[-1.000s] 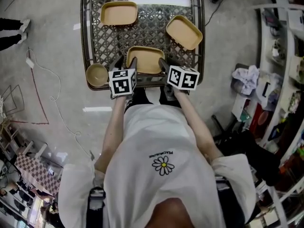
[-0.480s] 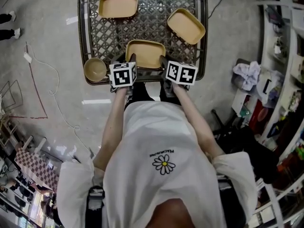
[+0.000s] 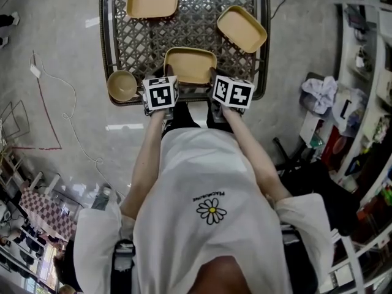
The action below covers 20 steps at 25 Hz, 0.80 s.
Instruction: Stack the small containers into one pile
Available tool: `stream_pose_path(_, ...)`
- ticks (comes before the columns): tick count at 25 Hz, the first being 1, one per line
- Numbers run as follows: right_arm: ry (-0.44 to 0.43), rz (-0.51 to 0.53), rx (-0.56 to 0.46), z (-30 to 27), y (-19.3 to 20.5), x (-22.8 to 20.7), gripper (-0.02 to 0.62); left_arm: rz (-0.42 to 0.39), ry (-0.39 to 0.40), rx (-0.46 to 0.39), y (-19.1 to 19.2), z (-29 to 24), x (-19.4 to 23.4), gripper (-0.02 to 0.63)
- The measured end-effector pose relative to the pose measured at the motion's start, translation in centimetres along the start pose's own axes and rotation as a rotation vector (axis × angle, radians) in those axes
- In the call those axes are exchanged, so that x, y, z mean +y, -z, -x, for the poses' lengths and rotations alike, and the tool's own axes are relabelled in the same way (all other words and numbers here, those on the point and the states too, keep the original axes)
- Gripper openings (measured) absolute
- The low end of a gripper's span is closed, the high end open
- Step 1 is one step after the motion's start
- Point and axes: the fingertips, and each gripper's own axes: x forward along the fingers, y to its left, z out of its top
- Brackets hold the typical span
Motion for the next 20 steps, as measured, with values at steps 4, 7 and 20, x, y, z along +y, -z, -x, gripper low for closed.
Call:
stream_pose_path(4,0.010,0.037,-0.110,1.8,-2.7,0.6,0.046,-0.021,-0.004,-0.100,-2.7,1.3,-0.7,0.034)
stream_pose_path(7,0.004,0.078,-0.232,4.2,-6.1,1.8,0.044,-0.063,-0.009,-0.219,-6.7,3.2,-1.7,0.032)
stream_pose_path(20,-0.032,0.134,-0.815,22.1,-17.1,6.4,0.044,-0.328,-0.019,-0.790,-23.0,20.0,-10.3,0.029)
